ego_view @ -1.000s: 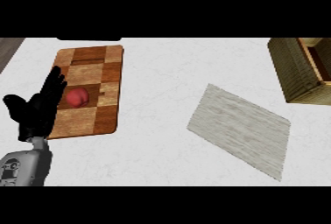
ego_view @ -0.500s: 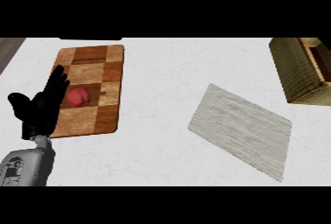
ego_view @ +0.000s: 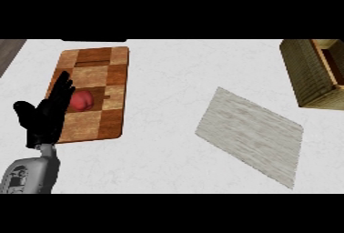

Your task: Pick the pear from the placemat and place it in the basket

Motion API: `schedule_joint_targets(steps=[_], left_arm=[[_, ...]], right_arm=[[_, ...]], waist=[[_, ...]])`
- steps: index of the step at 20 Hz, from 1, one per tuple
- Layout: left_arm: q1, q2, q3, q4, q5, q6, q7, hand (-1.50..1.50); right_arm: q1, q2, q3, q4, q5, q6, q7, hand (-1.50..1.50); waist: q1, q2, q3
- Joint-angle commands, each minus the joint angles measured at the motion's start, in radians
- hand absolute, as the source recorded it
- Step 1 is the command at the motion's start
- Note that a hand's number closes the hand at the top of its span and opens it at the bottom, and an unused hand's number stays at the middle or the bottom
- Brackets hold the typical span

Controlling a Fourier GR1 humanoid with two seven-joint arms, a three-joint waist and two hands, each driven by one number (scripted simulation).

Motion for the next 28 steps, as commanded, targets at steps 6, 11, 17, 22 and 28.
schedule_joint_targets(steps=[6, 11, 17, 22, 28], left_arm=[[-0.049, 0.001, -0.005, -0.010, -0.004, 0.009, 0.034, 0.00], [-0.052, 0.021, 0.015, -0.003, 0.005, 0.000, 0.045, 0.00], [-0.020, 0.009, 0.010, -0.003, 0.008, -0.008, 0.013, 0.00], [-0.020, 0.020, 0.019, 0.018, 0.012, -0.021, -0.006, 0.00], [-0.022, 0.015, 0.004, -0.028, 0.009, -0.019, 0.030, 0.00]], right_arm=[[0.036, -0.119, 0.226, -0.144, 0.403, -0.315, -0.391, 1.50], [-0.023, -0.061, 0.239, -0.012, 0.499, -0.441, -0.457, 1.50], [-0.174, -0.045, 0.212, 0.249, 0.568, -0.458, -0.523, 1.50], [-0.209, -0.034, 0.293, 0.312, 0.670, -0.388, -0.463, 1.50], [-0.276, -0.050, 0.290, 0.469, 0.721, -0.393, -0.540, 1.50]], waist=[[0.017, 0.013, 0.002], [0.006, 0.002, 0.000], [0.012, 0.004, 0.000], [0.011, 0.005, -0.001], [0.036, 0.015, 0.001]])
